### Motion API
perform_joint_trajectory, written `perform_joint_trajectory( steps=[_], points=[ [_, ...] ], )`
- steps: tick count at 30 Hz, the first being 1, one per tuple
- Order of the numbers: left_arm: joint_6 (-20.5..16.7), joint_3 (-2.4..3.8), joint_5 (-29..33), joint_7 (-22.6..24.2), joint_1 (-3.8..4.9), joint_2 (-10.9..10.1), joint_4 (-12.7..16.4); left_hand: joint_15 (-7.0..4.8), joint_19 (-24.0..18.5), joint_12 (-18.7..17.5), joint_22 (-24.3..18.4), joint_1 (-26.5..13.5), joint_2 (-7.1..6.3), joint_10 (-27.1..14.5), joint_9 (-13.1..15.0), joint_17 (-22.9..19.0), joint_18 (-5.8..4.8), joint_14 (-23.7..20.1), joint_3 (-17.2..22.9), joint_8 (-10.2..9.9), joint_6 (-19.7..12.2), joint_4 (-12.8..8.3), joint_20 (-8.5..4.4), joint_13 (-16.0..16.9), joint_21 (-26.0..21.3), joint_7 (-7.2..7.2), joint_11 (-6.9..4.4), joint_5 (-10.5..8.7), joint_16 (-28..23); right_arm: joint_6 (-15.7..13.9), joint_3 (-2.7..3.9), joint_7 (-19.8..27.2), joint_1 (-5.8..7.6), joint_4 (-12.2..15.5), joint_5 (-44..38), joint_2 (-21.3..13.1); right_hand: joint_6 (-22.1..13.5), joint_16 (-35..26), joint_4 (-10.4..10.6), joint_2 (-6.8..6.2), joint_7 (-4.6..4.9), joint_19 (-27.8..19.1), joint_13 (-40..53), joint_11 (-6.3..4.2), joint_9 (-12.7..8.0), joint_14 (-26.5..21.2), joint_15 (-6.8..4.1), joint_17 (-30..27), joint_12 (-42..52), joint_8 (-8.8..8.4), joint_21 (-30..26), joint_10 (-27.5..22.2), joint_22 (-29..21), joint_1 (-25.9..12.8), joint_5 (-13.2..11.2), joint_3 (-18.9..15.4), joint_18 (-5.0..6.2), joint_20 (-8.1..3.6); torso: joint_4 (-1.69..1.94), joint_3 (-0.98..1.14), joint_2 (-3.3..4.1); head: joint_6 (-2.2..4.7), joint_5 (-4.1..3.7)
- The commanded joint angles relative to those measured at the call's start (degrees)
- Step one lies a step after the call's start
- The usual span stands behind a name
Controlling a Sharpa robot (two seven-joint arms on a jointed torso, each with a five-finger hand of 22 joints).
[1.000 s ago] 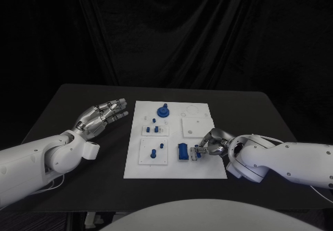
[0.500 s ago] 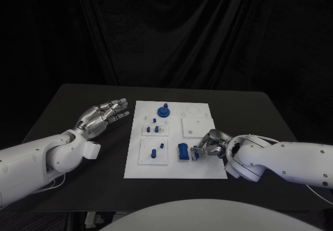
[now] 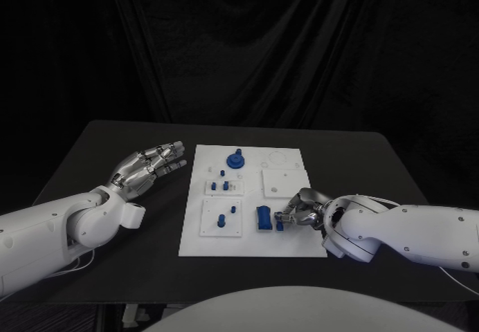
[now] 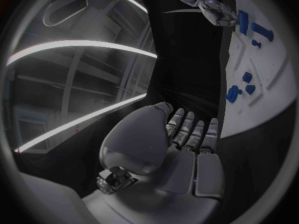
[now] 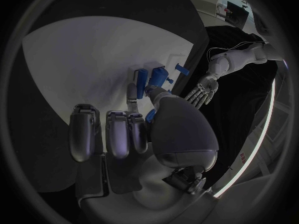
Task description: Assemble the parts on the task board
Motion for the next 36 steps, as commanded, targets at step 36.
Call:
perform_joint_trajectory(
  steps=[36],
  points=[
    [0.92, 0.05, 0.08, 0.19, -0.29, -0.42, 0.13, 0.15, 0.30, 0.10, 0.06, 0.65, 0.03, 0.20, 0.02, 0.03, -0.49, 0.07, 0.43, 0.22, 0.05, -0.02, 0.02, 0.03, 0.18, 3.66, -0.01, 0.38, 0.25, -1.82, -0.10, 0.90, -0.41, 3.73, -6.05, -3.85, -1.10, -0.08, 3.21, 0.33, -0.67, 2.86, 15.09, -0.29, 4.99, 4.71, -0.35, 8.66, 0.16, 6.19, -0.54, 6.07, 12.23, -1.30, -4.83, -6.98, -0.52, 0.00, -0.04, 0.01, -0.03, 0.00, 0.13]
  ],
)
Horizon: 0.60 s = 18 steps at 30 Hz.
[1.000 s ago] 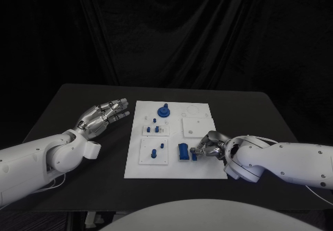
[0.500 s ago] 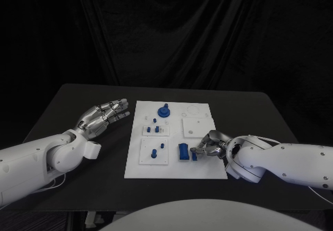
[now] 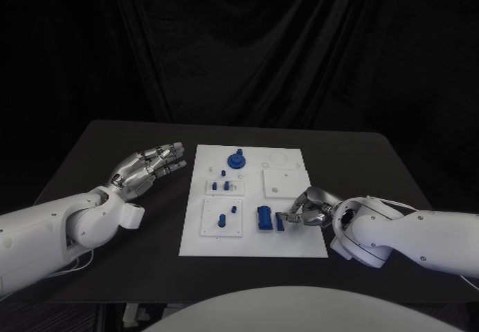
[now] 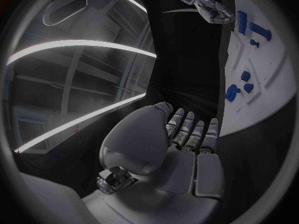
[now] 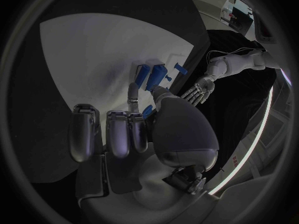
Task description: Assemble the parts on the task board
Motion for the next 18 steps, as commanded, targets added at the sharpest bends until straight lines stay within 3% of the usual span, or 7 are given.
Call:
perform_joint_trajectory(
  steps=[1, 8, 18],
  points=[
    [0.77, 0.05, 0.08, 0.49, -0.15, 0.06, 0.12, 0.15, 0.30, 0.13, 0.06, 0.65, 0.03, 0.20, 0.02, 0.03, -0.49, 0.07, 0.43, 0.22, 0.05, -0.02, 0.02, 0.03, 0.18, 3.66, -0.01, 0.38, 0.25, 0.21, -0.04, 0.14, -0.29, 0.63, -0.97, -0.33, -0.88, -0.08, 0.34, -0.05, -0.27, 2.66, 15.05, -0.67, 2.04, 4.71, -0.46, 8.66, 0.16, 2.34, -0.28, 5.91, 12.24, 0.79, -0.81, -1.02, -0.52, -0.32, -0.05, 0.01, 0.01, -0.01, -0.12],
    [0.75, 0.05, 0.08, 0.47, -0.16, 0.08, 0.12, 0.15, 0.32, 0.17, 0.06, 0.69, 0.02, 0.22, 0.03, 0.04, -0.49, 0.08, 0.48, 0.24, 0.13, -0.02, 0.02, 0.03, 0.19, 3.65, -0.02, 0.39, 0.28, 2.79, -0.10, -1.15, -0.51, 0.95, -1.38, -0.59, -2.74, -0.12, 0.92, -0.05, -0.78, 2.62, 15.05, -1.14, 6.42, 4.69, -0.85, 8.54, 0.16, 7.21, -0.39, 5.91, 12.20, 1.36, -2.78, -2.63, -0.49, -0.70, -0.05, -0.01, 0.03, -0.01, -0.05],
    [0.70, 0.05, 0.08, 0.43, -0.17, -0.04, 0.19, 0.15, 0.31, 0.23, 0.06, 0.72, 0.01, 0.25, 0.04, 0.04, -0.49, 0.08, 0.51, 0.26, 0.22, -0.02, 0.01, 0.04, 0.18, 3.65, -0.02, 0.42, 0.28, 4.58, -0.16, -1.85, -0.92, 0.80, -1.58, -0.49, -3.77, -0.23, 0.99, -0.40, -1.09, 2.58, 15.05, -1.41, 8.97, 4.64, -1.08, 8.32, 0.16, 10.07, -0.52, 5.91, 12.17, 1.81, -4.70, -3.52, -0.47, -0.91, 0.02, -0.06, 0.00, -0.01, 0.06]
  ],
)
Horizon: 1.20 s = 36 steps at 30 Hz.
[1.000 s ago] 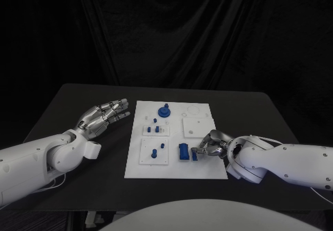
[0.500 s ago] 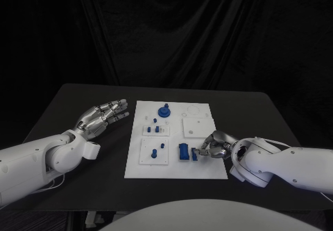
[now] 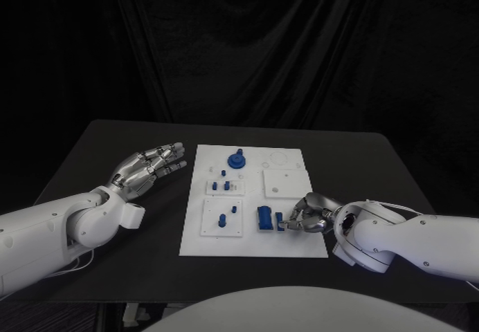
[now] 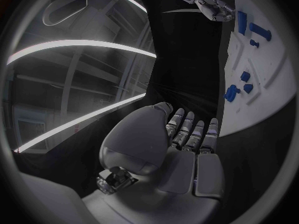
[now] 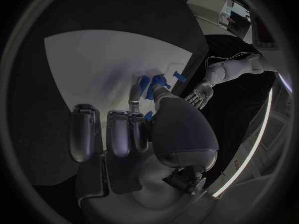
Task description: Assemble the parts on the task board
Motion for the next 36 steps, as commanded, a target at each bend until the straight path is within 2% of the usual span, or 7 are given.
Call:
perform_joint_trajectory(
  steps=[1, 27, 36],
  points=[
    [0.69, 0.05, 0.08, 0.51, -0.14, -0.01, 0.14, 0.15, 0.31, 0.23, 0.06, 0.71, 0.01, 0.25, 0.04, 0.04, -0.49, 0.09, 0.35, 0.26, 0.22, 0.14, 0.02, 0.04, 0.18, 3.65, -0.02, 0.19, 0.28, 1.88, -0.02, -1.35, -0.27, 0.02, -0.60, -0.05, -0.70, -0.21, 0.11, -0.27, 0.00, 2.58, 15.07, -0.44, 0.48, 4.82, -0.46, 8.36, 0.16, 0.60, -0.23, 5.97, 12.18, 0.66, -0.46, -0.47, -0.47, -0.51, 0.06, -0.03, -0.01, -0.01, -0.06],
    [0.86, 0.05, 0.08, 0.28, -0.18, 0.11, 0.05, 0.15, 0.31, 0.23, 0.06, 0.71, 0.01, 0.25, 0.04, 0.04, -0.49, 0.09, 0.35, 0.26, 0.22, 0.14, 0.02, 0.04, 0.18, 3.65, -0.02, 0.19, 0.28, 2.61, -0.04, -1.18, -0.43, -0.64, -0.62, 0.25, -1.26, -0.39, -0.06, -0.44, -0.12, 2.47, 15.07, -0.56, 1.39, 4.74, -0.55, 7.99, 0.16, 1.56, -0.51, 5.97, 12.08, 1.58, -1.29, -0.56, -0.41, -0.60, 0.04, 0.04, 0.04, -0.01, -0.04],
    [0.87, 0.05, 0.08, 0.26, -0.19, 0.10, 0.06, 0.15, 0.31, 0.23, 0.06, 0.71, 0.01, 0.25, 0.04, 0.04, -0.49, 0.09, 0.35, 0.26, 0.22, 0.14, 0.02, 0.04, 0.18, 3.65, -0.02, 0.19, 0.28, 2.09, -0.03, -1.09, -0.43, -1.12, -0.62, 0.49, -1.52, -0.41, -0.19, 0.26, -0.23, 2.46, 15.07, -0.65, 1.85, 4.74, -0.63, 7.97, 0.16, 2.09, -0.55, 5.97, 12.07, 2.45, -1.58, -0.22, -0.40, -0.67, 0.08, 0.00, 0.02, -0.01, 0.03]
  ],
)
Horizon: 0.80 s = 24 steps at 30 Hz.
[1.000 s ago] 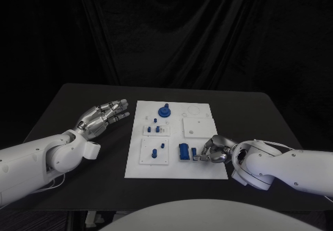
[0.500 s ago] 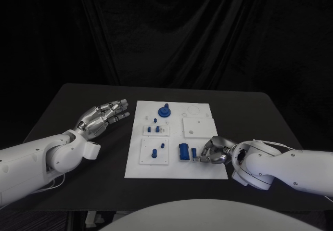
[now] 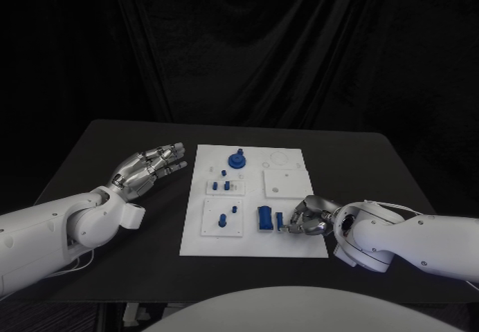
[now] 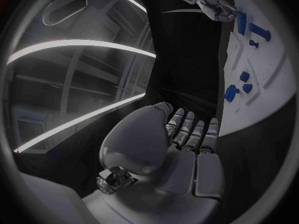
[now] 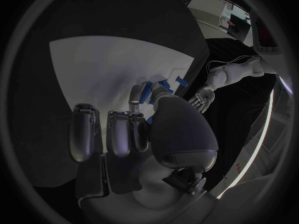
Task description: Assemble the parts on the task board
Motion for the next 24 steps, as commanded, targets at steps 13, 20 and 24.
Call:
perform_joint_trajectory(
  steps=[13, 20, 24],
  points=[
    [0.90, 0.05, 0.08, 0.50, -0.18, 0.18, 0.04, 0.15, 0.31, 0.23, 0.06, 0.72, 0.01, 0.25, 0.04, 0.04, -0.49, 0.08, 0.35, 0.26, 0.22, 0.13, 0.01, 0.04, 0.18, 3.65, -0.02, 0.19, 0.28, -0.66, 0.02, -0.81, -0.18, -0.89, -0.32, 0.60, -1.07, -0.13, -0.83, 1.87, -0.26, 2.57, 15.09, -0.54, 1.14, 4.58, -0.63, 8.10, 0.16, 1.65, -0.33, 6.04, 12.09, 3.11, -5.17, 0.25, -0.41, -0.55, 0.04, 0.01, 0.01, -0.01, -0.04],
    [0.91, 0.05, 0.08, 0.48, -0.19, 0.12, 0.05, 0.15, 0.31, 0.23, 0.06, 0.72, 0.01, 0.25, 0.04, 0.04, -0.49, 0.08, 0.35, 0.26, 0.22, 0.13, 0.01, 0.04, 0.18, 3.65, -0.02, 0.19, 0.28, -0.59, 0.02, -0.78, -0.18, -1.23, -0.32, 0.92, -1.10, -0.12, -0.92, 2.23, -0.30, 2.57, 15.09, -0.57, 1.21, 4.58, -0.65, 8.12, 0.16, 1.77, -0.33, 6.04, 12.09, 3.43, -5.78, 0.30, -0.41, -0.57, 0.00, -0.03, 0.02, -0.01, 0.06],
    [0.92, 0.05, 0.08, 0.50, -0.19, 0.12, 0.06, 0.15, 0.31, 0.23, 0.06, 0.72, 0.01, 0.25, 0.04, 0.04, -0.49, 0.08, 0.35, 0.26, 0.22, 0.13, 0.01, 0.04, 0.18, 3.65, -0.02, 0.19, 0.28, -0.29, 0.02, -0.79, -0.19, -1.38, -0.32, 1.16, -1.15, -0.14, -1.13, 2.37, -0.33, 2.58, 15.09, -0.60, 1.29, 4.57, -0.68, 8.07, 0.16, 1.91, -0.33, 6.04, 12.10, 3.85, -6.49, 0.25, -0.42, -0.60, 0.03, -0.02, 0.01, -0.01, -0.05]
  ],
)
